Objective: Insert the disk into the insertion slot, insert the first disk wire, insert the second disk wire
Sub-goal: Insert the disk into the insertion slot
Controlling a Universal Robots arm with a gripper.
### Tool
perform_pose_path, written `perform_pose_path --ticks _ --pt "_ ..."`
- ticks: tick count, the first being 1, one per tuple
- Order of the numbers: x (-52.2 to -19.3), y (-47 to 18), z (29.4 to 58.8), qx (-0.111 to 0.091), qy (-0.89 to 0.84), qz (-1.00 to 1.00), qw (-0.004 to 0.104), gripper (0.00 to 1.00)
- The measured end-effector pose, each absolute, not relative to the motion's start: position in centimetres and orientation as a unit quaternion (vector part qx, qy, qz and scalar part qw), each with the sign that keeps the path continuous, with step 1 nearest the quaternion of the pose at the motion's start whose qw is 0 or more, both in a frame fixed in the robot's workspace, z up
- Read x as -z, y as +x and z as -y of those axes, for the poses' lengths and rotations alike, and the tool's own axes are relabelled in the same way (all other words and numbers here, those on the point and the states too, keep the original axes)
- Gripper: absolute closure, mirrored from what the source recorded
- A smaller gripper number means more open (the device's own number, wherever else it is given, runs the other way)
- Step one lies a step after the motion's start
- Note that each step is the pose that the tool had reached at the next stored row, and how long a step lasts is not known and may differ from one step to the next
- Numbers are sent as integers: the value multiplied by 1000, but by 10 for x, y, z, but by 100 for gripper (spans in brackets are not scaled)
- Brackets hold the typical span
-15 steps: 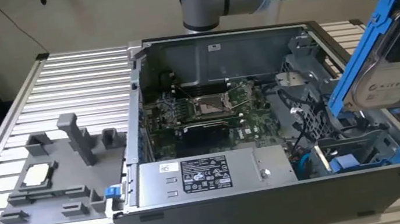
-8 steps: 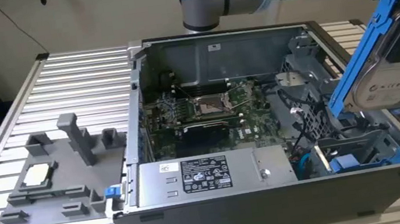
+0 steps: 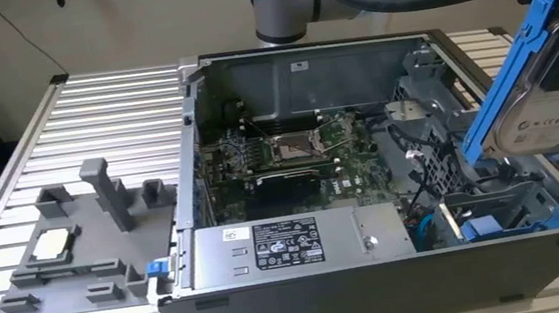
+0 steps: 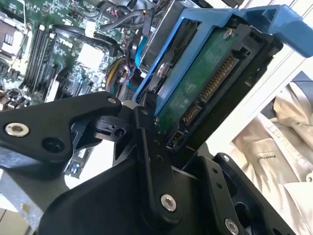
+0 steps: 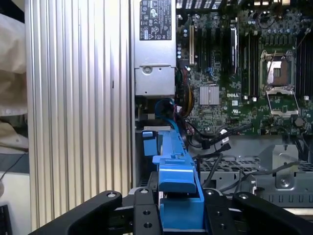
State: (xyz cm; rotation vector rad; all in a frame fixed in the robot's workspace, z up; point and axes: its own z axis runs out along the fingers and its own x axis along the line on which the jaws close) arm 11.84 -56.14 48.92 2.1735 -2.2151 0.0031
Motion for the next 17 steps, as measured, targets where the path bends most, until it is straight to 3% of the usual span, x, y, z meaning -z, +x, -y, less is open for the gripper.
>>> perform_pose_path --ticks 17 --pt "-484 118 565 -3 700 714 16 67"
